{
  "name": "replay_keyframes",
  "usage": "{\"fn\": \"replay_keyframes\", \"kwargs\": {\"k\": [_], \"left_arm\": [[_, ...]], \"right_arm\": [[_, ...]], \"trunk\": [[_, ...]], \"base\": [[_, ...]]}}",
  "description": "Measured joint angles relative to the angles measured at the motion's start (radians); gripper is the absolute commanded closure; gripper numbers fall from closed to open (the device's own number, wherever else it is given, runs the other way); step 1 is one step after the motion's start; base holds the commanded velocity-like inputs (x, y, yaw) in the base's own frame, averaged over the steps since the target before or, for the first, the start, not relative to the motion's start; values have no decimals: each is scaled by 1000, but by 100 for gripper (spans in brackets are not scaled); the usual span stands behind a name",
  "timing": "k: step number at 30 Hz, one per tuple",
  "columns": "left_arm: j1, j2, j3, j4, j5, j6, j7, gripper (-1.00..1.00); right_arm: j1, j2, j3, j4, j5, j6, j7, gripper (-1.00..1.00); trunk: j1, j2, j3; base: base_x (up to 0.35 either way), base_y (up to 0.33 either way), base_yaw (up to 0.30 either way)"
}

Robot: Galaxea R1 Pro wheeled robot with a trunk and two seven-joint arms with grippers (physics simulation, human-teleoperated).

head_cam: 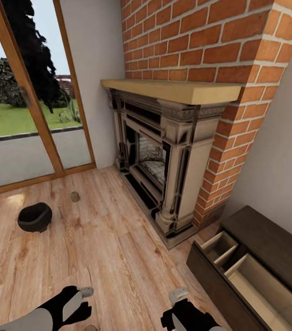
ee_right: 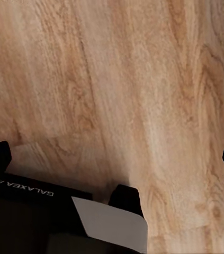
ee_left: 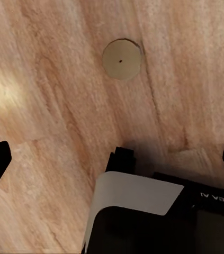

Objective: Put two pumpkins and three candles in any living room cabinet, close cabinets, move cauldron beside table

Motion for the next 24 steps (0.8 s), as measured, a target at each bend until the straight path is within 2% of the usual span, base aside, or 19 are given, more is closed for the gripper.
{"fn": "replay_keyframes", "kwargs": {"k": [4, 11, 13, 16, 19, 24], "left_arm": [[0, 0, 1, 8, 1, -29, 0, -100], [0, -4, 1, 9, 5, -36, -1, -100], [0, -5, 11, 9, 5, -38, -1, -100], [0, 2, 55, 5, 2, -39, -5, -100], [0, 7, 63, 0, 1, -41, -7, -100], [0, 31, 65, -12, 2, -41, -10, -100]], "right_arm": [[0, 0, 0, 0, 1, -15, 0, -100], [0, 0, 0, -2, 3, -21, 3, -100], [0, 0, 0, -4, 5, -23, 3, -100], [1, 1, 1, -7, 6, -45, 3, -100], [1, 1, 1, -7, 5, -73, 2, -100], [1, 1, 1, -11, 3, -85, 2, -100]], "trunk": [[15, -28, -13], [42, -77, -34], [50, -91, -41], [61, -112, -50], [73, -133, -60], [92, -168, -75]], "base": [[0, 0, 0], [0, 0, 0], [0, 0, 8], [0, 0, 225], [0, 0, 271], [0, 0, 284]]}}
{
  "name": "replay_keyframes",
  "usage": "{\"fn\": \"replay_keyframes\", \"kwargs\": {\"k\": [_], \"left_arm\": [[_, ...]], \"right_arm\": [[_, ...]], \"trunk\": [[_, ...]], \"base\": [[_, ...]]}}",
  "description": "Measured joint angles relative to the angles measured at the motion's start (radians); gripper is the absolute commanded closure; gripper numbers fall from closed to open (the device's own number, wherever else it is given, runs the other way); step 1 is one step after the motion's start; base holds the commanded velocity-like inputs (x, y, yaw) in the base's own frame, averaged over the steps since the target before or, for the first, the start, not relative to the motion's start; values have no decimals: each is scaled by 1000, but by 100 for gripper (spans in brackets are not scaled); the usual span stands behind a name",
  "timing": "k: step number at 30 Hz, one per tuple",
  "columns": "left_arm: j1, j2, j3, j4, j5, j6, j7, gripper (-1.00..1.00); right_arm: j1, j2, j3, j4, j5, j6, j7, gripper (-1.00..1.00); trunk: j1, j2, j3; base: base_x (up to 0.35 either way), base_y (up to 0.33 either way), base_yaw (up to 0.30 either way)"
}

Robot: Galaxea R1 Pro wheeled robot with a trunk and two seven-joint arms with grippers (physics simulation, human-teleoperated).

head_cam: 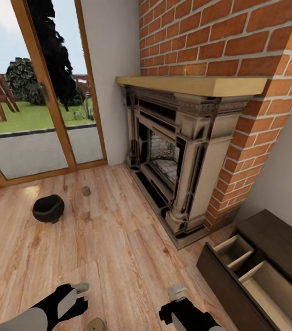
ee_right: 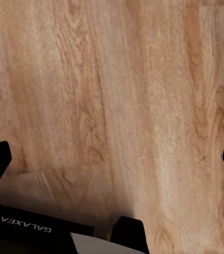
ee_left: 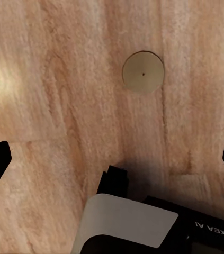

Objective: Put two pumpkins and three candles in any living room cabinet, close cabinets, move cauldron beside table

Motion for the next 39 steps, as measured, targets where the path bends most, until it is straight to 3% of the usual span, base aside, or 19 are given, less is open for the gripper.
{"fn": "replay_keyframes", "kwargs": {"k": [7, 10, 12, 30, 32, 35, 39], "left_arm": [[0, 3, -1, -5, 1, -8, -3, -100], [0, -24, -2, 1, 2, -85, -5, -100], [0, -34, -3, 5, 2, -98, -7, -100], [0, -38, -6, 7, 1, -106, -54, -100], [-1, -60, -7, -26, -2, -101, -79, -100], [-3, -70, -8, -107, -6, -91, -77, -100], [0, -74, -10, -132, -8, -101, -81, -100]], "right_arm": [[1, 0, -1, -1, -2, -3, 0, -100], [1, 0, -1, -1, -2, -3, 0, -100], [1, 0, -1, -1, -2, -3, 0, -100], [1, -1, -1, 0, -2, -4, 1, -100], [1, -1, -1, 0, -1, -4, 1, -100], [0, -5, -1, -1, -1, -4, 1, -100], [0, -6, -1, 0, -1, -27, 1, -100]], "trunk": [[27, -49, -22], [38, -70, -31], [46, -84, -38], [115, -210, -94], [123, -224, -100], [134, -245, -110], [149, -273, -122]], "base": [[0, 0, 286], [0, 0, 240], [0, 0, 74], [0, 0, 5], [0, 0, 0], [0, 0, 0], [0, 0, 0]]}}
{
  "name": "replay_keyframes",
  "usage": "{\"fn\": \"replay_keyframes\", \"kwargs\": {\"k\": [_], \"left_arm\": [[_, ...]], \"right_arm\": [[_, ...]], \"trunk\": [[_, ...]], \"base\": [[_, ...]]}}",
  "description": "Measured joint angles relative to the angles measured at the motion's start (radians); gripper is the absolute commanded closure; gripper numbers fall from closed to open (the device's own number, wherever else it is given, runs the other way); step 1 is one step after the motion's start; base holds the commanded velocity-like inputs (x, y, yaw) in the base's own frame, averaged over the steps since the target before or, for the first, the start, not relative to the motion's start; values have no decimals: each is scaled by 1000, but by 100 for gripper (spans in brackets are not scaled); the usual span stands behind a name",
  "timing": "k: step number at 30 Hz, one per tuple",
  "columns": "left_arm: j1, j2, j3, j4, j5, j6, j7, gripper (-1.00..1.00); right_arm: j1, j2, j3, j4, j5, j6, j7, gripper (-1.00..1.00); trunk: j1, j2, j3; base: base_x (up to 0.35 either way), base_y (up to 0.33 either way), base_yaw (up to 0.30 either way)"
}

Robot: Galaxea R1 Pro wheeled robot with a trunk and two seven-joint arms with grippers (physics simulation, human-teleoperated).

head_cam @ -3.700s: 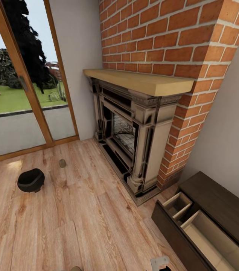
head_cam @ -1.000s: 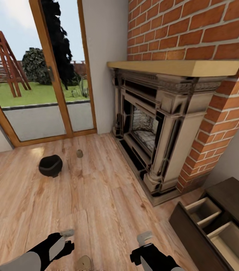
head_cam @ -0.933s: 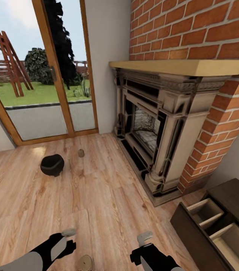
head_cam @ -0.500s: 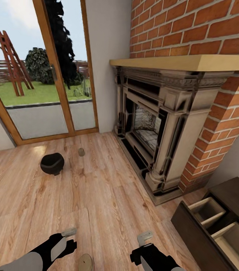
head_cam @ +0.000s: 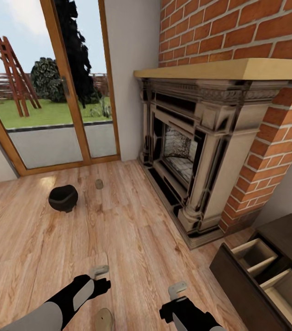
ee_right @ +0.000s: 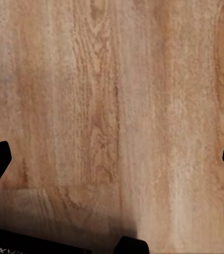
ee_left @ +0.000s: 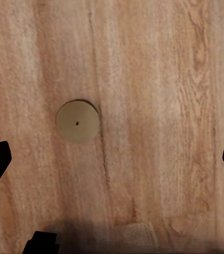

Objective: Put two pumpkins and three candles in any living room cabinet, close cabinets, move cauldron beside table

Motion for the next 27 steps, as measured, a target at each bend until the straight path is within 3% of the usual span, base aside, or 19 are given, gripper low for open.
{"fn": "replay_keyframes", "kwargs": {"k": [10, 21, 27], "left_arm": [[0, 5, 1, -3, 1, -3, -4, -100], [0, 5, 7, -7, 1, -5, -4, -100], [-2, 23, 9, -28, 1, -4, -3, -100]], "right_arm": [[0, 0, 0, 3, 1, -11, 0, -100], [0, 1, 0, 5, 2, -11, 0, -100], [0, 1, 0, 5, 2, -11, 0, -100]], "trunk": [[38, -70, -31], [81, -147, -66], [104, -189, -85]], "base": [[0, 0, 24], [0, 0, 271], [0, 0, 223]]}}
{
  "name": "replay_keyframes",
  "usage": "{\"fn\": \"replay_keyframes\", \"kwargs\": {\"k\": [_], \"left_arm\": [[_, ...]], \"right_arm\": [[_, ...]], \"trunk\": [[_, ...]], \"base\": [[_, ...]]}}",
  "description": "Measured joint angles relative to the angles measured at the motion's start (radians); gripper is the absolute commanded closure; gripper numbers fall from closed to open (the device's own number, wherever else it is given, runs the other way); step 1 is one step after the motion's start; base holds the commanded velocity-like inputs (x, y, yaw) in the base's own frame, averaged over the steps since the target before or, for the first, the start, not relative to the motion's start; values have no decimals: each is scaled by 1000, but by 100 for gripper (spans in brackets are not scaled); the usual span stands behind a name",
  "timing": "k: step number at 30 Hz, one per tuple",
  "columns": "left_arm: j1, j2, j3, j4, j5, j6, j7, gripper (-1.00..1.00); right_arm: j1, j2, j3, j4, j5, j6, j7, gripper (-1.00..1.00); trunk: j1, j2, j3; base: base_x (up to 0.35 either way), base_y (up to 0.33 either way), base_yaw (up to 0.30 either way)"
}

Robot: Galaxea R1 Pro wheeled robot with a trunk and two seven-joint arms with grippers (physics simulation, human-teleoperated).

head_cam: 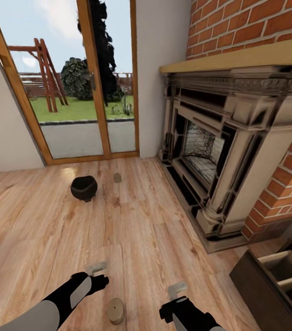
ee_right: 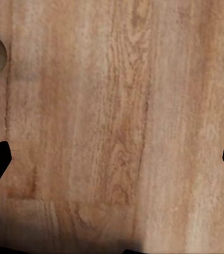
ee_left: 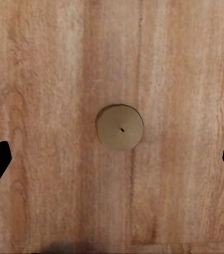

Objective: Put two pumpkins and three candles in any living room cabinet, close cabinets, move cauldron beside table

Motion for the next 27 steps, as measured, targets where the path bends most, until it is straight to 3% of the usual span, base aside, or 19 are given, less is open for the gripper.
{"fn": "replay_keyframes", "kwargs": {"k": [8, 19, 22, 27], "left_arm": [[-1, 6, 0, -94, 0, 3, 9, -100], [1, -19, -5, -89, 3, 1, 7, -100], [2, -24, -5, -54, 4, 0, 1, -100], [1, -26, -5, -27, 4, 0, -1, -100]], "right_arm": [[0, -1, 0, -1, 0, 0, 0, -100], [0, -2, 0, -1, 1, 0, 0, -100], [0, -3, 0, -2, 1, 0, 0, -100], [0, -3, 0, -5, -1, 0, 0, -100]], "trunk": [[31, -56, -25], [73, -133, -60], [84, -154, -69], [104, -189, -84]], "base": [[0, 0, 28], [0, 0, 0], [0, 0, -3], [0, 0, -192]]}}
